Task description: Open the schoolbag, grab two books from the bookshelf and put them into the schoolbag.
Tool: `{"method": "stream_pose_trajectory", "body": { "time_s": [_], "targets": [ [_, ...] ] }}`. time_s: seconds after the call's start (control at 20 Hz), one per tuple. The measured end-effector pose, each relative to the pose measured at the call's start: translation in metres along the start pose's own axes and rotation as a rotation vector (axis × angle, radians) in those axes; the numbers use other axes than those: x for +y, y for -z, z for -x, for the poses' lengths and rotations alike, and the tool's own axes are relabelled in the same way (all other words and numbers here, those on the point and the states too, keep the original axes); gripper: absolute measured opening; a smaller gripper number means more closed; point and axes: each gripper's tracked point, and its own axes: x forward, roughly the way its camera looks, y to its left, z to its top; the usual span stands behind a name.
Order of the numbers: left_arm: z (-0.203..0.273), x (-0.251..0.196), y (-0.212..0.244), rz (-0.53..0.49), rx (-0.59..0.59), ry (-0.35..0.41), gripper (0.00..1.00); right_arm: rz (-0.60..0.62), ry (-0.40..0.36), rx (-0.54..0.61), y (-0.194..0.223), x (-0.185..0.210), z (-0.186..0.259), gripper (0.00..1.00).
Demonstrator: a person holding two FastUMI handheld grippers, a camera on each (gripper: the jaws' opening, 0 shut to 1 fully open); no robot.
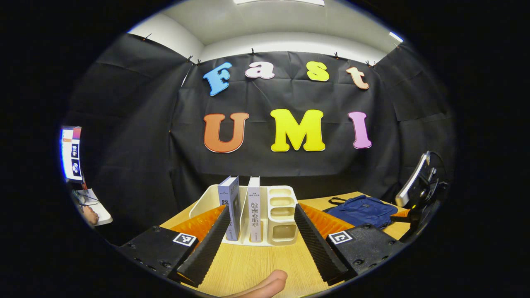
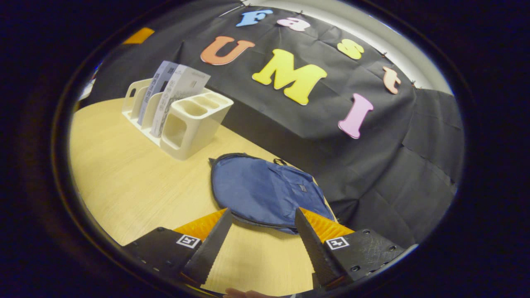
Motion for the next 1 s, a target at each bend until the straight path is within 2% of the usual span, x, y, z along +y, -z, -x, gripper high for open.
{"method": "stream_pose_trajectory", "body": {
  "time_s": [0.2,0.35,0.6,0.8,1.0],
  "targets": [
    [-0.003,0.011,0.001,0.001,0.004,-0.021,0.99,0.154,-0.044,-0.001,-0.006,0.045,-0.027,0.94],
    [-0.005,0.012,0.004,0.001,0.013,-0.013,0.99,0.292,0.017,-0.004,-0.016,0.048,-0.05,0.94],
    [-0.008,0.022,0.008,0.004,0.022,-0.027,0.99,0.389,0.001,0.103,-0.002,0.06,-0.09,0.94],
    [-0.014,0.031,0.013,0.026,0.039,-0.041,0.99,0.429,0.031,0.147,-0.003,0.062,-0.109,0.94],
    [-0.018,0.038,0.021,0.05,0.065,-0.051,1.0,0.489,0.046,0.127,-0.014,0.071,-0.121,0.93]
  ]
}}
